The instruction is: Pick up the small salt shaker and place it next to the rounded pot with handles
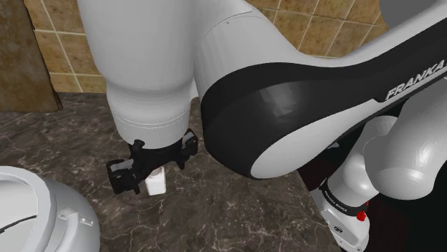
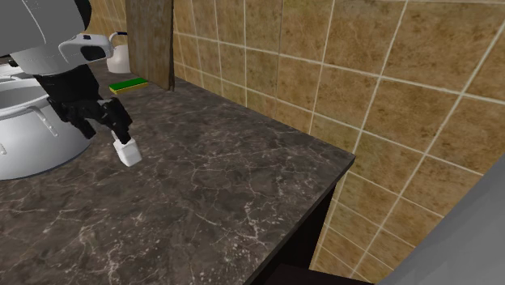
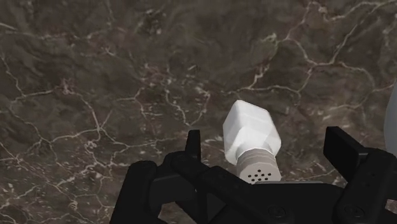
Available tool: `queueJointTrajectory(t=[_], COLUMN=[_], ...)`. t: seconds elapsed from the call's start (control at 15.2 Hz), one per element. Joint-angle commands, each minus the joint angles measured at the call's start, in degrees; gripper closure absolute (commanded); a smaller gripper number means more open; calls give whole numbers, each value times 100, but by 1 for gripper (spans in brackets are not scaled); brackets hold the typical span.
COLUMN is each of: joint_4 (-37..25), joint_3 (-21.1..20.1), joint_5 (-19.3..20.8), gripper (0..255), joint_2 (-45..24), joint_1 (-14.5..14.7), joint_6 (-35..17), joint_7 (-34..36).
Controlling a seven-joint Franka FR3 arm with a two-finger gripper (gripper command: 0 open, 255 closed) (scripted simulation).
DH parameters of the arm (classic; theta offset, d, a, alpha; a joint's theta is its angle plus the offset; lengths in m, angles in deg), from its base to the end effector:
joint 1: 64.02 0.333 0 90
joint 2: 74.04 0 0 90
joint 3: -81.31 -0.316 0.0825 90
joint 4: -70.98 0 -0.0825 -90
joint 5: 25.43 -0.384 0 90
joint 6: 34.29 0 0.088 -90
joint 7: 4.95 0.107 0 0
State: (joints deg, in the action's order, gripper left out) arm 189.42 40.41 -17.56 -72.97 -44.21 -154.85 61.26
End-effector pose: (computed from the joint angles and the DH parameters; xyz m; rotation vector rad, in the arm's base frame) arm 0.2736 0.4772 0.4432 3.1197 -0.0450 0.2202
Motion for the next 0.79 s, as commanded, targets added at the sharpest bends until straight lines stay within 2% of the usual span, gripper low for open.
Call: queueJointTrajectory(t=[0.0, 0.2, 0.73], joint_4=[-111, -464, -463], joint_3=[1, 12, 12], joint_5=[-83, -263, -263], gripper=[0, 0, 0], joint_2=[93, 304, 303], joint_1=[3, 15, 15], joint_6=[176, 679, 678], joint_7=[-58, -184, -183])
